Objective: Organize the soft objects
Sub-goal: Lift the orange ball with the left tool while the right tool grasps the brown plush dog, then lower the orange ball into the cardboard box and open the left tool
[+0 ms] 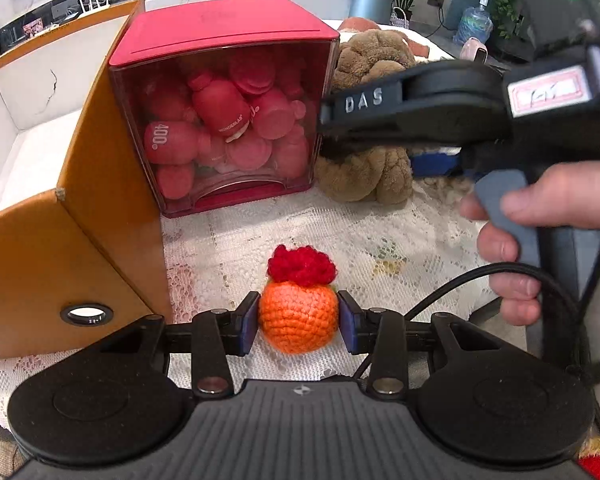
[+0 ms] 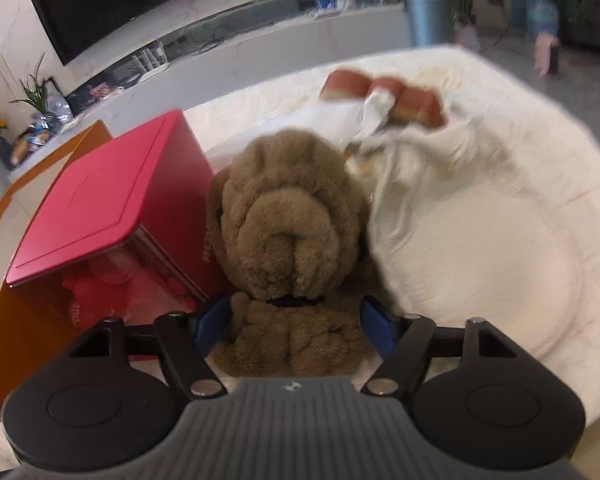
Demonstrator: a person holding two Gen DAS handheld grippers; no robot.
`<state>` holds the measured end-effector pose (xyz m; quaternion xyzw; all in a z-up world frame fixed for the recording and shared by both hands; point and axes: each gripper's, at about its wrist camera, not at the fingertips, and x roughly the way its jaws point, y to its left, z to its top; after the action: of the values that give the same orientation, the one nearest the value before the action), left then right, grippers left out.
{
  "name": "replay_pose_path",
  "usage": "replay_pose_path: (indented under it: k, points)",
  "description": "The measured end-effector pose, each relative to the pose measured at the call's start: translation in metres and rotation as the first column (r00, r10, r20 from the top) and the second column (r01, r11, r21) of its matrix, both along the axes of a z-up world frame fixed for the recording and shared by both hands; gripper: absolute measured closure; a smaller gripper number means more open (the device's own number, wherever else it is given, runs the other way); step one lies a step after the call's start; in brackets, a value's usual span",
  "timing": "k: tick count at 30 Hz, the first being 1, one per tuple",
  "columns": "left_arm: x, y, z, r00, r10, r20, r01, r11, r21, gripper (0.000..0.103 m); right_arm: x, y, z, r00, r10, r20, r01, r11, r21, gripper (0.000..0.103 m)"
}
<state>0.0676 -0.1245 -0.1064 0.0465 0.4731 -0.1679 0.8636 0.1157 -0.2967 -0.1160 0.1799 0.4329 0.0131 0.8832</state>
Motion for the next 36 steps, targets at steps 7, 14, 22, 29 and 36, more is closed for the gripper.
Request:
replay_pose_path:
  k: [7, 14, 22, 29, 36]
  points:
    - [0.002, -0.002, 0.002, 1.0, 0.007, -0.006, -0.007, 1.0, 0.008, 0.057, -0.02, 0.013, 0.02, 0.999, 0.05, -0.017, -0.051, 0.99, -0.128, 0.054]
    - [0.006, -0.011, -0.002, 1.0, 0.013, -0.002, -0.013, 0.999, 0.04, 0.057, -0.049, 0.037, 0.024, 0.995, 0.099, -0.027, -0.102, 0.937, -0.334, 0.045]
    - [0.005, -0.018, -0.003, 1.0, 0.003, -0.001, -0.003, 0.997, 0.072, 0.057, -0.024, 0.031, 0.005, 0.997, 0.065, -0.028, -0.071, 0.959, -0.275, 0.047]
    - [0.004, -0.02, 0.0, 1.0, 0.006, -0.011, -0.006, 0.998, 0.069, 0.057, -0.039, 0.043, 0.016, 0.997, 0.072, -0.01, -0.071, 0.942, -0.329, 0.051]
    - [-0.007, -0.019, 0.021, 0.999, -0.003, 0.051, 0.0, 0.998, 0.071, 0.058, -0.05, 0.045, 0.025, 0.999, 0.05, 0.007, -0.045, 0.943, -0.331, 0.051]
